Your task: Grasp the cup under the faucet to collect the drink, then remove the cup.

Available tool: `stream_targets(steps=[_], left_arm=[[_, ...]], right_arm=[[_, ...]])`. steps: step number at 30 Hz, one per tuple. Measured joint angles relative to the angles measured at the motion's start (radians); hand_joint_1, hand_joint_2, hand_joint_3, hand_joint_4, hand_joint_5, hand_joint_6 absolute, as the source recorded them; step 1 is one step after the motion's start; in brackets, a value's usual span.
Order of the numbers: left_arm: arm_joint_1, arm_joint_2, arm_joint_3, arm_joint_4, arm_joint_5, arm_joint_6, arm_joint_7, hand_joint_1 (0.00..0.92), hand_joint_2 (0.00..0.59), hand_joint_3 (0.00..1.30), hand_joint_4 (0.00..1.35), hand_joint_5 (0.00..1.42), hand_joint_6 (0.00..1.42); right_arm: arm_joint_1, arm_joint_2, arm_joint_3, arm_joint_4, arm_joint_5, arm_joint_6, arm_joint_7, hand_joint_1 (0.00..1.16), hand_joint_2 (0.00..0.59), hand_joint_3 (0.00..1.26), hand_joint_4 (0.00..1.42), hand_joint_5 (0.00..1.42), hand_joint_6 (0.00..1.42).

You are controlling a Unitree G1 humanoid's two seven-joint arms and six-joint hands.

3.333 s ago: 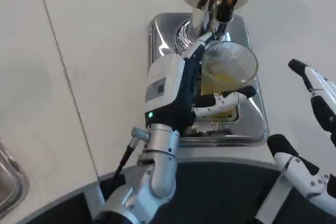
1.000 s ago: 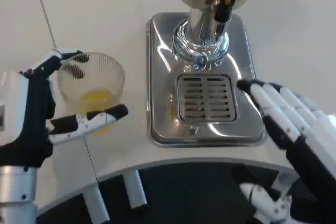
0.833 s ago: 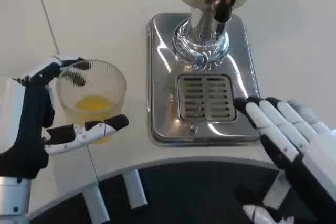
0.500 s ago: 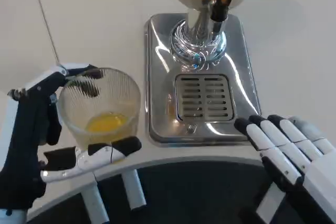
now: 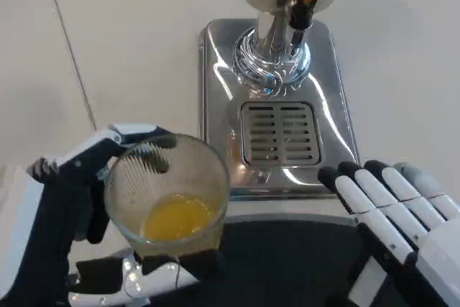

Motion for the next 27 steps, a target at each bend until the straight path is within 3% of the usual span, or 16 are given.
stream_targets(steps=[17, 27], left_arm=[[0.016, -0.058, -0.004, -0.029, 0.002, -0.028, -0.052, 0.846, 0.000, 1.19, 1.21, 1.37, 1.42], [0.012, -0.069, -0.024, -0.030, 0.002, -0.044, -0.079, 0.846, 0.000, 1.19, 1.21, 1.37, 1.42]], right_arm=[[0.042, 0.023, 0.035, 0.000, -0.001, -0.048, -0.040, 0.27, 0.511, 0.00, 0.00, 0.00, 0.00], [0.115, 0.084, 0.030, 0.000, 0.002, -0.134, -0.067, 0.26, 0.504, 0.00, 0.00, 0.00, 0.00]])
